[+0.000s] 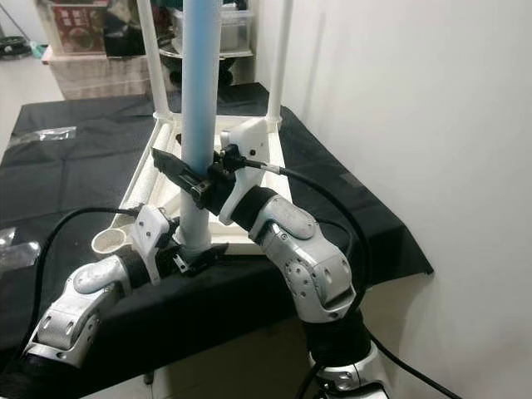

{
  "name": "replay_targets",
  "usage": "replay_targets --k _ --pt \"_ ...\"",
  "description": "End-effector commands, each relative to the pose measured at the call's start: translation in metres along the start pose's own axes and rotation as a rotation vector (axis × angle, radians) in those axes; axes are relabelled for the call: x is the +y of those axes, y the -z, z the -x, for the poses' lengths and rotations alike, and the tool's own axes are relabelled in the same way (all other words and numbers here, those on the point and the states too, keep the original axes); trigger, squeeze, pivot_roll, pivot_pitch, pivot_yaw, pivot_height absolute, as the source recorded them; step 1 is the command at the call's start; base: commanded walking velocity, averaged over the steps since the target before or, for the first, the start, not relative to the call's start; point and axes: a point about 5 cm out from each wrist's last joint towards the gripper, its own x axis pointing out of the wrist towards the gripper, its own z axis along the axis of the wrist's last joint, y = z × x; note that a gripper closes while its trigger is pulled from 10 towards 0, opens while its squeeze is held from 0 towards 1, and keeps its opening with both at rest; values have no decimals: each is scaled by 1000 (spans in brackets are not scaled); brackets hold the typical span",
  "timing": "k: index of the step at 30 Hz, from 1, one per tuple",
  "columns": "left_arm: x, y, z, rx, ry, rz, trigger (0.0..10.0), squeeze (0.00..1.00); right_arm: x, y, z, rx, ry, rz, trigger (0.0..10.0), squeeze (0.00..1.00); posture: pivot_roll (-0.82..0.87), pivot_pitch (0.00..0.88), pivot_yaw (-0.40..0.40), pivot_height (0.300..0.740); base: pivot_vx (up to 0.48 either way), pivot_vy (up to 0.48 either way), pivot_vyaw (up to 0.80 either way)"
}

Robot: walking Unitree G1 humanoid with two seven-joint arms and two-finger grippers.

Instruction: Building children table

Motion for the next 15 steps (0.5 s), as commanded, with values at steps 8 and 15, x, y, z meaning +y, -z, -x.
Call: replay_targets --k 8,15 --pt "-16 -2 0 -44 95 -5 0 0 9 1 -1 6 -34 -20 10000 0 4 0 -44 740 0 0 0" --pt "-15 -10 0 -86 80 -5 0 0 9 4 -2 7 -25 -31 10000 0 10 0 -51 740 0 0 0"
